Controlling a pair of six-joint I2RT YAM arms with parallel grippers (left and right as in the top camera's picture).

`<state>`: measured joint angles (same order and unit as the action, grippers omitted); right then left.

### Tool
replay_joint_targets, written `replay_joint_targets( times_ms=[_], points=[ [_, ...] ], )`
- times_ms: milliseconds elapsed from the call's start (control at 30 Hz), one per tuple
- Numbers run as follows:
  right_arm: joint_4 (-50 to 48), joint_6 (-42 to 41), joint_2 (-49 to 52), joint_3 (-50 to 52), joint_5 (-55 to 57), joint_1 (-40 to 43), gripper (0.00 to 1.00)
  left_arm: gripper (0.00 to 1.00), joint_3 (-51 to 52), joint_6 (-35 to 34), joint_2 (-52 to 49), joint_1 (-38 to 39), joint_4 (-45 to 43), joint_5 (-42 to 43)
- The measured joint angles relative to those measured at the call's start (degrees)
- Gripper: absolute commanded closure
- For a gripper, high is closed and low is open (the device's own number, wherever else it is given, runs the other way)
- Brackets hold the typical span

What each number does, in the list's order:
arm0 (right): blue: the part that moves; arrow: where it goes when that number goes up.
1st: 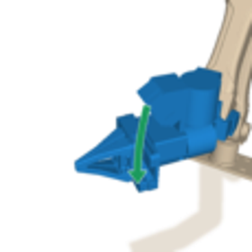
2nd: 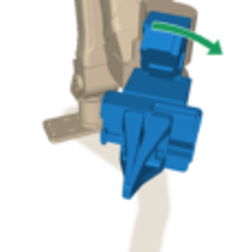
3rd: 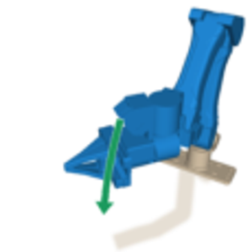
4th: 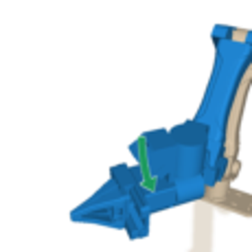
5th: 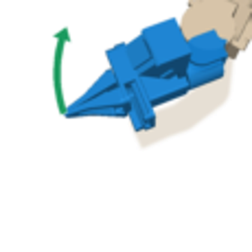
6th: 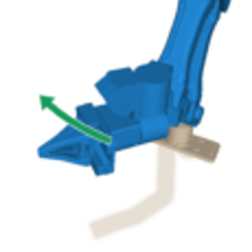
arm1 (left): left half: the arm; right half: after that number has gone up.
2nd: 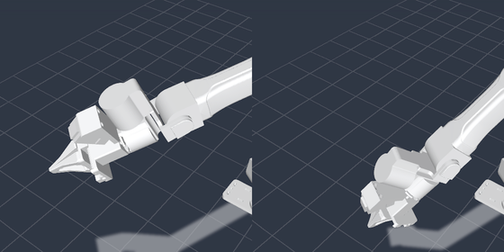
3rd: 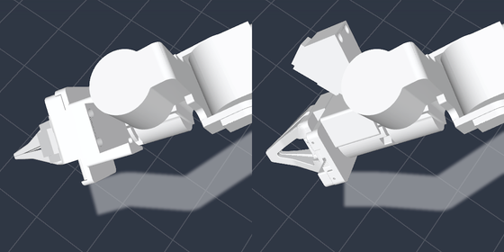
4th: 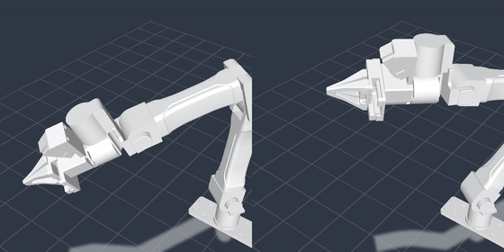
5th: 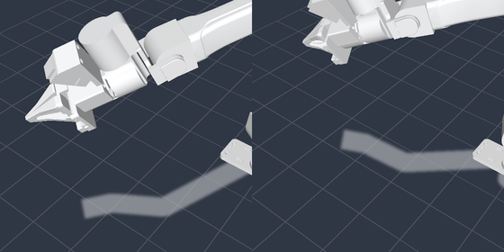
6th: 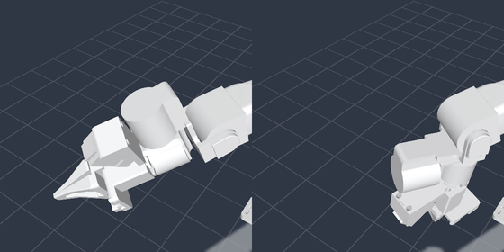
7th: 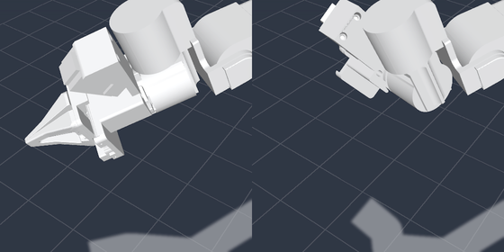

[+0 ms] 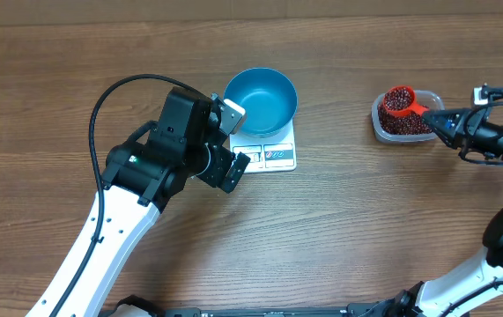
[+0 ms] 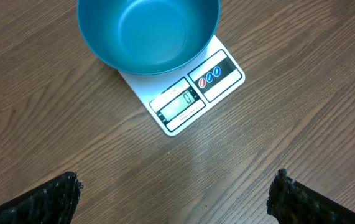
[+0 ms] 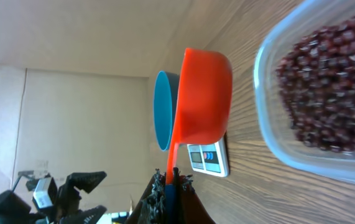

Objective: Scoop item into bowl and weigh 150g on scale
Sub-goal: 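Lift the filled scoop and carry it left over the teal bowl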

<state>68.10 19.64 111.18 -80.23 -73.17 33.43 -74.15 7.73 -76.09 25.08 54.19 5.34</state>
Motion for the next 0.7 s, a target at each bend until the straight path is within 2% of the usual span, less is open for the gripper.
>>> replay_joint_targets(
  times_ms=[300, 567, 700],
  points=[
    [0.3, 0.6, -1.4, -0.4, -1.0, -9.9, 0.96, 0.0, 0.0, 0.0, 0.0, 0.0, 0.0, 0.0],
    [0.0, -0.1, -1.4, -5.7, -1.7, -21.1, 0.96, 0.0, 0.0, 0.0, 0.0, 0.0, 0.0, 0.0],
    [-3.8, -2.2, -1.5, -8.7, -1.8, -26.1, 0.96, 0.0, 0.0, 0.0, 0.0, 0.0, 0.0, 0.0]
  ],
)
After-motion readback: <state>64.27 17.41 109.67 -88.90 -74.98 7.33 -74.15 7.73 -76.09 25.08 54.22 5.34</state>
